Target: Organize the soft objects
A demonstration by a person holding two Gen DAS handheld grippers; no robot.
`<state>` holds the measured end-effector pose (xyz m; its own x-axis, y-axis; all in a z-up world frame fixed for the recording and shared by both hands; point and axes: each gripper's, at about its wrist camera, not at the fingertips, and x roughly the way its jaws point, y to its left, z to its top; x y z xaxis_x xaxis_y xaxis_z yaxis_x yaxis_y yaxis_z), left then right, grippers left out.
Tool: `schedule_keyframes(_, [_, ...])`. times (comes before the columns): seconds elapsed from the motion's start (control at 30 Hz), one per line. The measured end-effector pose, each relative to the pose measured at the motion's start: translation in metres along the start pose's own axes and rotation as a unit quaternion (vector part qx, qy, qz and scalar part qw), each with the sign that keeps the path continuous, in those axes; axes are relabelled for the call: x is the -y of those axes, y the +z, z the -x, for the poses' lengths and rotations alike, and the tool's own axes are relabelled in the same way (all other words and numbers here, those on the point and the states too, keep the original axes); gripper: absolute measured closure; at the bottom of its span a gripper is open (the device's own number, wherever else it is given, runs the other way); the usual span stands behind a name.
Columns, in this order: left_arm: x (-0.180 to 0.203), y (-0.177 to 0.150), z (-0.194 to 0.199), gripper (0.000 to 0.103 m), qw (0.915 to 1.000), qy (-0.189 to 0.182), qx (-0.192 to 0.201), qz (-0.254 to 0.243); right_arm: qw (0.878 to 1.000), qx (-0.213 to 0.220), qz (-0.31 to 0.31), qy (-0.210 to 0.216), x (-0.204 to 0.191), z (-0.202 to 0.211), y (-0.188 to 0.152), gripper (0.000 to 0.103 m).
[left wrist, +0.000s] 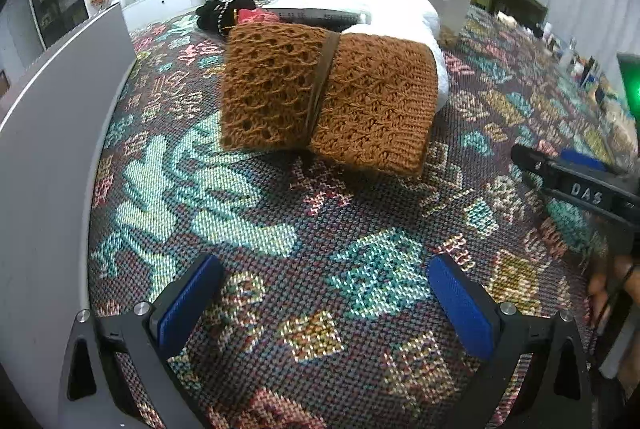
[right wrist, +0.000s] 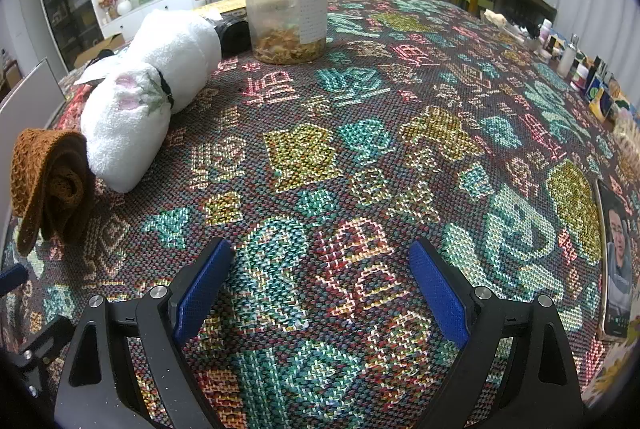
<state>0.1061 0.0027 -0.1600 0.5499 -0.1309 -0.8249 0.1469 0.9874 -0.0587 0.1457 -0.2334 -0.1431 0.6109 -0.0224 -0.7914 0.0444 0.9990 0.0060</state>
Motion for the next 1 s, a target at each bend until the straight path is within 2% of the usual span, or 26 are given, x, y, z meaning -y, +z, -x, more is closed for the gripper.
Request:
schedule_keyframes(0.1, [-0.005,0.004,0.012,0.000,0.9982,-0.045,0.020,0.035,1.000,0.000,0.000,0.000,-0.001,0.000,0.000,0.010])
schedule_keyframes(0.17, [-0.003,0.012,0.021,0.000,0.9971,-0.051,0.044,0.035,1.000,0.000,0.000,0.000,0.000,0.000,0.000,0.010])
schedule_keyframes(0.23, [0.002,0.030,0.028,0.000,0.9969,-0.036,0.065,0.027,1.000,0.000,0.000,0.000,0.000,0.000,0.000,0.010])
schedule_keyframes(0.4, [0.007,0.065,0.021,0.000,0.9965,-0.017,0.078,0.026,1.000,0.000,0.000,0.000,-0.001,0.000,0.000,0.010])
schedule_keyframes(0.5, [0.008,0.076,0.007,0.000,0.9968,0.043,0.064,0.019,1.000,0.000,0.000,0.001,-0.001,0.000,0.000,0.010])
schedule_keyframes(0.63, [-0.002,0.087,0.031,0.000,0.9916,0.016,0.125,0.031,1.000,0.000,0.000,0.000,0.000,-0.001,0.001,0.010])
schedule_keyframes(0.67, [-0.001,0.094,0.032,0.000,0.9915,0.015,0.126,0.028,1.000,-0.001,0.000,0.001,0.000,-0.001,0.001,0.009])
schedule_keyframes(0.77, [-0.001,0.117,0.020,0.000,0.9932,0.013,0.114,0.019,1.000,-0.001,0.000,0.001,-0.001,0.001,0.000,0.009])
schedule_keyframes(0.87, [0.001,0.128,-0.015,0.000,0.9982,0.004,0.059,0.012,1.000,-0.001,0.000,0.002,0.000,0.001,0.000,0.009])
schedule_keyframes(0.93, [0.004,0.117,-0.027,0.000,0.9992,0.018,0.035,-0.001,1.000,-0.001,-0.001,0.002,0.000,0.001,0.000,0.009])
schedule_keyframes(1.0, [0.005,0.092,-0.018,0.000,0.9983,0.025,0.047,-0.022,1.000,-0.001,0.000,0.001,0.000,0.001,0.000,0.009])
